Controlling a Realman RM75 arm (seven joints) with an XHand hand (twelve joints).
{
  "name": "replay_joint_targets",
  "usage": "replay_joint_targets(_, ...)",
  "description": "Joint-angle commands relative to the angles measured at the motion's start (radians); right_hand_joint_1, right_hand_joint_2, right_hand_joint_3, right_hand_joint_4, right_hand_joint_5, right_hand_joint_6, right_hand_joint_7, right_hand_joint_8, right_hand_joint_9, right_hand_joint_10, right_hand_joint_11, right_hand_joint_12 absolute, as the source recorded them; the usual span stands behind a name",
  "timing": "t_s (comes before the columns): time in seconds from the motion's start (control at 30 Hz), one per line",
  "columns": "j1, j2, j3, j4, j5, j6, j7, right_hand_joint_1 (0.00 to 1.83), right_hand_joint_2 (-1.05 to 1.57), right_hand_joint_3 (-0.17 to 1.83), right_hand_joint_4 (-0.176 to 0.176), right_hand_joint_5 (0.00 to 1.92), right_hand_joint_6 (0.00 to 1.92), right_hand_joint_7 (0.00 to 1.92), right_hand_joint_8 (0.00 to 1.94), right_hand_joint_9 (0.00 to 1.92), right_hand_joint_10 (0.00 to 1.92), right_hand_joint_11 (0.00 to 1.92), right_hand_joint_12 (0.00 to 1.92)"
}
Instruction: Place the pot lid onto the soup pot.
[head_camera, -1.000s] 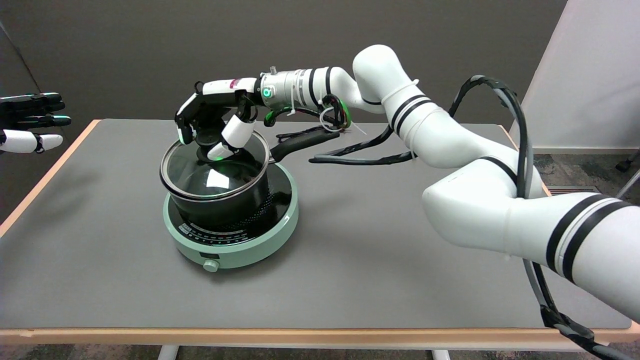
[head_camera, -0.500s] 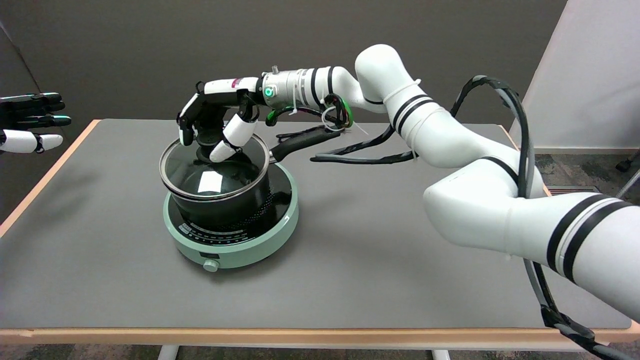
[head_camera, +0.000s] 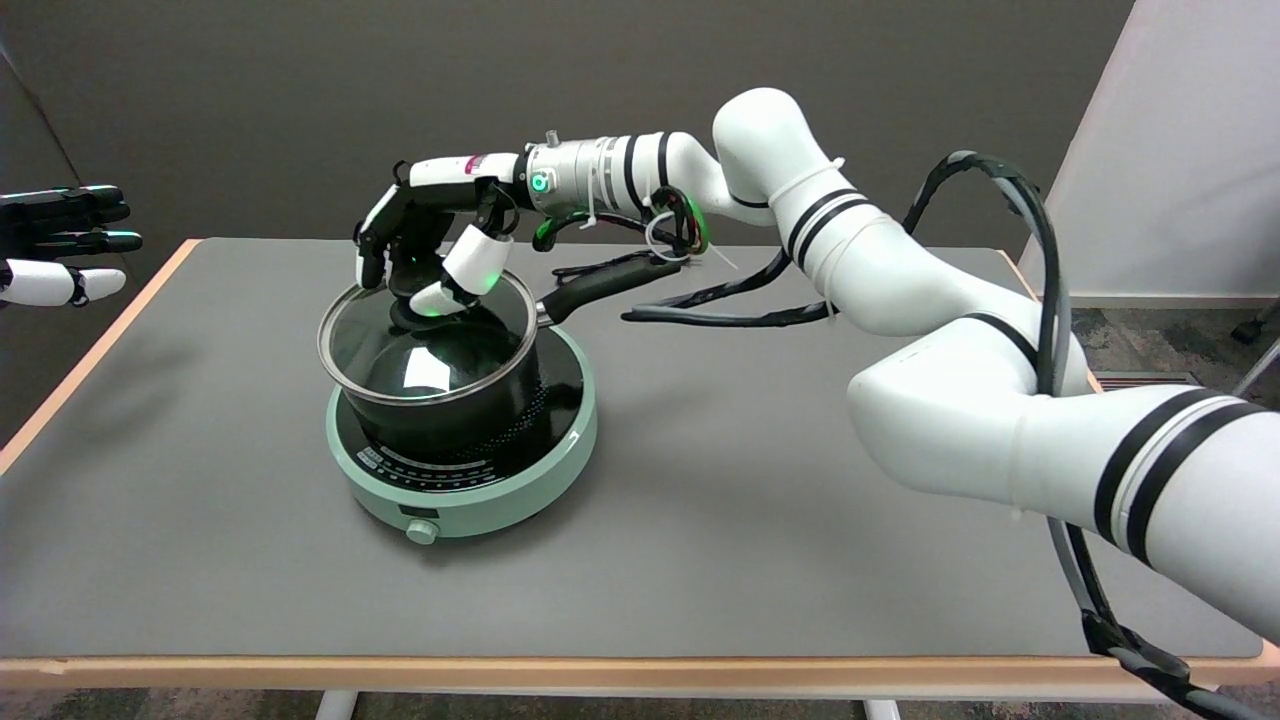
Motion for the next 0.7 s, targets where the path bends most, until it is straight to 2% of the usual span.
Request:
replay_joint_targets(0.03, -0.004, 0.001, 0.007, 0.009, 0.001, -0.008, 0.000, 1.04, 0.72, 0.89, 0.124, 0.72, 0.49, 0.88, 0.50, 0.79, 0.99, 0.00, 1.92)
replay_joint_targets(0.07, -0.004, 0.001, 0.007, 0.010, 0.001, -0.008, 0.000, 1.05, 0.70, 0.94, 0.133, 0.70, 0.52, 0.86, 0.53, 0.80, 0.96, 0.00, 1.92)
replay_joint_targets(0.3, -0.007, 0.004, 0.014, 0.020, 0.001, -0.008, 0.001, 1.04, 0.67, 0.88, 0.092, 0.69, 0.39, 0.85, 0.46, 0.76, 1.00, 0.00, 1.84)
replay_joint_targets(0.33, 0.075, -0.031, -0.086, 0.097, 0.035, -0.071, -0.028, 1.04, 0.67, 0.88, 0.086, 0.69, 0.37, 0.84, 0.46, 0.75, 1.00, 0.00, 1.83)
replay_joint_targets(0.4, -0.005, 0.003, 0.018, 0.026, 0.002, -0.010, 0.000, 1.03, 0.67, 0.87, 0.081, 0.68, 0.36, 0.84, 0.44, 0.75, 0.99, 0.00, 1.81)
replay_joint_targets(0.7, -0.005, 0.012, 0.026, 0.049, -0.001, -0.010, 0.000, 1.03, 0.66, 0.86, 0.076, 0.68, 0.34, 0.85, 0.41, 0.78, 0.93, 0.00, 1.80)
